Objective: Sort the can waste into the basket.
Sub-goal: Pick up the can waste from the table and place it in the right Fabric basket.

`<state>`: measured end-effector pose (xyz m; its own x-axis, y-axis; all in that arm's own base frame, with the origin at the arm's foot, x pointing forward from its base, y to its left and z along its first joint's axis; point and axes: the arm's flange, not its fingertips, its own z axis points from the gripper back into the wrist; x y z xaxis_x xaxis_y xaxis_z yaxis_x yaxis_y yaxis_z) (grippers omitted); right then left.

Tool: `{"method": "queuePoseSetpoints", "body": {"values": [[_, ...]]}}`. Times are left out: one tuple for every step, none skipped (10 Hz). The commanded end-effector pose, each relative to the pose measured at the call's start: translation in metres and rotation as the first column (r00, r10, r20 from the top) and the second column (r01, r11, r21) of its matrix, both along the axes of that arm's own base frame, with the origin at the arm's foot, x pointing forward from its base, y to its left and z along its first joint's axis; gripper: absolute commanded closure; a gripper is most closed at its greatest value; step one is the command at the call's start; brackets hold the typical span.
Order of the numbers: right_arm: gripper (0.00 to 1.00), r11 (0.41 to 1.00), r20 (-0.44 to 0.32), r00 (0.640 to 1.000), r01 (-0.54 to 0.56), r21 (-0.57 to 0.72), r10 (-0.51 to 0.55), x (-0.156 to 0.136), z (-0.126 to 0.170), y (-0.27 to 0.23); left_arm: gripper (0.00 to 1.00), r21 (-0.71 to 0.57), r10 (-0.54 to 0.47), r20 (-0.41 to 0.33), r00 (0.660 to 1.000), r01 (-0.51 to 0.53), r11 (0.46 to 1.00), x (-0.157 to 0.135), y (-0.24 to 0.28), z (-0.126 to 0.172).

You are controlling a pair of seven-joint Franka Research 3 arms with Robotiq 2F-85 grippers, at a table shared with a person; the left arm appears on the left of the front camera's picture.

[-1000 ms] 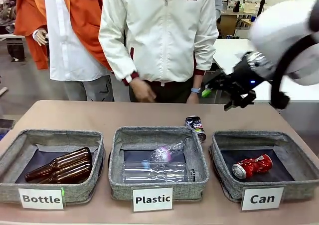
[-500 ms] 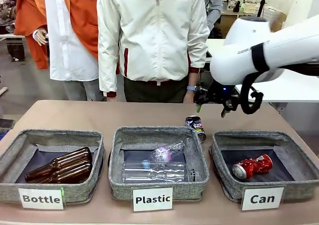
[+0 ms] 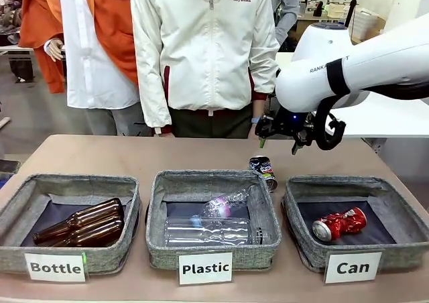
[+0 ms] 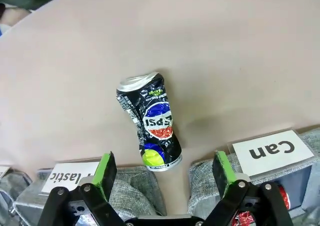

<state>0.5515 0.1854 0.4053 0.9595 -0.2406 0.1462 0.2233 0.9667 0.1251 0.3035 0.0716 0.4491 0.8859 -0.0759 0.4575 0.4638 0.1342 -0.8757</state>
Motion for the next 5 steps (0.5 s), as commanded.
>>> {"method": "queuePoseSetpoints", "body": {"values": [[0.00, 0.998, 0.016, 0.998, -0.054, -0.019, 0.054, 0.007, -0.009, 0.011, 0.00, -0.020, 0.003, -0.009, 1.000, -0.003, 1.000, -0.002, 0.000, 0.005], [0.00, 0.998, 0.056, 0.997, -0.054, -0.027, 0.055, 0.010, -0.017, 0.013, 0.00, -0.020, 0.003, -0.009, 1.000, -0.003, 1.000, -0.002, 0.000, 0.005], [0.00, 0.994, 0.039, 0.993, -0.111, -0.007, 0.112, 0.016, -0.024, 0.016, 0.00, -0.020, 0.003, -0.009, 1.000, -0.003, 1.000, -0.002, 0.000, 0.005], [0.00, 0.990, 0.028, 0.990, -0.134, -0.031, 0.135, 0.026, -0.033, 0.019, 0.00, -0.020, 0.003, -0.009, 1.000, -0.003, 1.000, -0.002, 0.000, 0.005], [0.00, 0.979, 0.011, 0.980, -0.197, -0.052, 0.198, 0.032, -0.045, 0.023, 0.00, -0.020, 0.003, -0.009, 1.000, -0.003, 1.000, -0.002, 0.000, 0.005]]}}
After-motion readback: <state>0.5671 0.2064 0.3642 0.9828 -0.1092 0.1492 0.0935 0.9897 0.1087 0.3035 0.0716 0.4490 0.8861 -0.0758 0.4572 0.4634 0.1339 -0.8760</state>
